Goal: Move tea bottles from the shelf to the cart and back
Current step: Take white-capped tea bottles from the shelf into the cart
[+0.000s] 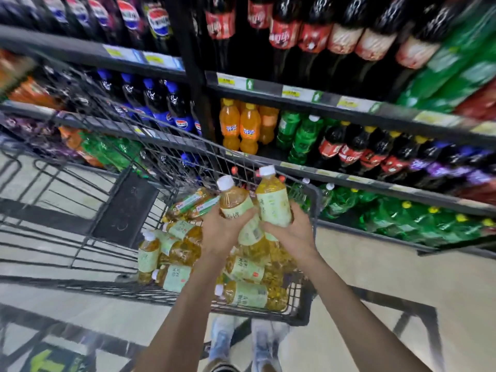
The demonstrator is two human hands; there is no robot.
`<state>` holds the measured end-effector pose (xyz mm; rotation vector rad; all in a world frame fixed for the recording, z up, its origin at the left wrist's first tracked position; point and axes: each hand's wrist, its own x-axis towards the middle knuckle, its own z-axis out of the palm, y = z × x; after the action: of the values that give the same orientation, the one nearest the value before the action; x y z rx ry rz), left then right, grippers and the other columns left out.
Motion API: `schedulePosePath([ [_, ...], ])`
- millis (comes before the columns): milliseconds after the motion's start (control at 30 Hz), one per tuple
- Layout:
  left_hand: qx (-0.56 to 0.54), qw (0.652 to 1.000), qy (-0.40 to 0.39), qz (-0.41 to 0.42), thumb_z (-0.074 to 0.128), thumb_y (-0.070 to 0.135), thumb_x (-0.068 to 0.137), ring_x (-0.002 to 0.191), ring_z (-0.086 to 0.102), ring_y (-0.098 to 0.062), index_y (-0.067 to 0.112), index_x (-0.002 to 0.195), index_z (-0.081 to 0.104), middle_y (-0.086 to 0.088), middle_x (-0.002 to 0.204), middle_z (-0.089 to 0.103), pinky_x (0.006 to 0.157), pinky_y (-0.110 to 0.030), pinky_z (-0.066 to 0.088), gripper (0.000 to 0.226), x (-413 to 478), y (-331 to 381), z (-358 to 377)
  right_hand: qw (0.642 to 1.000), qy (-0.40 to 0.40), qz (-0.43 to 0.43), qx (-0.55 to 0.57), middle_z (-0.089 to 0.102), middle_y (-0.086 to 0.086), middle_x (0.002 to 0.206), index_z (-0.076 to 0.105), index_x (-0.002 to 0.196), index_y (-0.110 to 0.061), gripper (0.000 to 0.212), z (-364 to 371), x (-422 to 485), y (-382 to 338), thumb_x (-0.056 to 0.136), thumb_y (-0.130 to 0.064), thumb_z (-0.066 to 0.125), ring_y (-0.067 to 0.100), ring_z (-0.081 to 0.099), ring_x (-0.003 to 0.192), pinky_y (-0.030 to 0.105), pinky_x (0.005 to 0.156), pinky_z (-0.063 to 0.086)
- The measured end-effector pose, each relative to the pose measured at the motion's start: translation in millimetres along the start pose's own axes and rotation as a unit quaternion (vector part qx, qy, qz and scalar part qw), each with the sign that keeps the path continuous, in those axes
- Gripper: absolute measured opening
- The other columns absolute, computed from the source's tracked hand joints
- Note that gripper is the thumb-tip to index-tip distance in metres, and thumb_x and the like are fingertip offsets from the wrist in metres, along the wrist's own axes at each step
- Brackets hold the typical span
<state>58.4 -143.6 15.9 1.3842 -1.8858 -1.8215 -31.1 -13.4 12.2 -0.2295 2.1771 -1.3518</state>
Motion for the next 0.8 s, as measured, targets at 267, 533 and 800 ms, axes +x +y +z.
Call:
schedulePosePath([
  [267, 0.034, 0.986, 0.020, 0.160, 0.085, 0.056, 0.063, 0.084, 0.068, -0.004, 0.035, 0.094, 0.064, 0.015, 0.088, 0.072, 0.075, -0.033, 0.055, 0.043, -41, 54, -20, 0.992, 0.098, -0.073, 0.014, 0.067, -0.012, 0.099, 0.058, 0.116, -0.021, 0.057, -18, -51, -56, 0.068, -0.014, 0.089, -0.008, 0.063, 0.082, 0.012, 0.068, 0.049],
  [533, 0.071, 0.964, -0.017, 0.257, 0.087, 0.045, 0.068, 0.076, 0.064, 0.002, 0.027, 0.093, 0.064, 0.015, 0.082, 0.070, 0.065, -0.021, 0.046, 0.038, -71, 99, -41, 0.967, 0.225, -0.110, 0.055, 0.068, -0.009, 0.099, 0.058, 0.111, -0.024, 0.056, -30, -102, -92, 0.066, -0.015, 0.090, 0.001, 0.065, 0.086, 0.023, 0.073, 0.054],
  [800, 0.094, 0.934, -0.094, 0.331, 0.078, 0.067, 0.058, 0.085, 0.067, -0.003, 0.030, 0.102, 0.064, 0.016, 0.091, 0.071, 0.081, -0.040, 0.059, 0.059, -101, 132, -45, 0.929, 0.332, -0.137, 0.090, 0.069, -0.008, 0.099, 0.059, 0.111, -0.024, 0.053, -54, -149, -109, 0.068, -0.023, 0.090, 0.006, 0.067, 0.088, 0.029, 0.075, 0.057],
])
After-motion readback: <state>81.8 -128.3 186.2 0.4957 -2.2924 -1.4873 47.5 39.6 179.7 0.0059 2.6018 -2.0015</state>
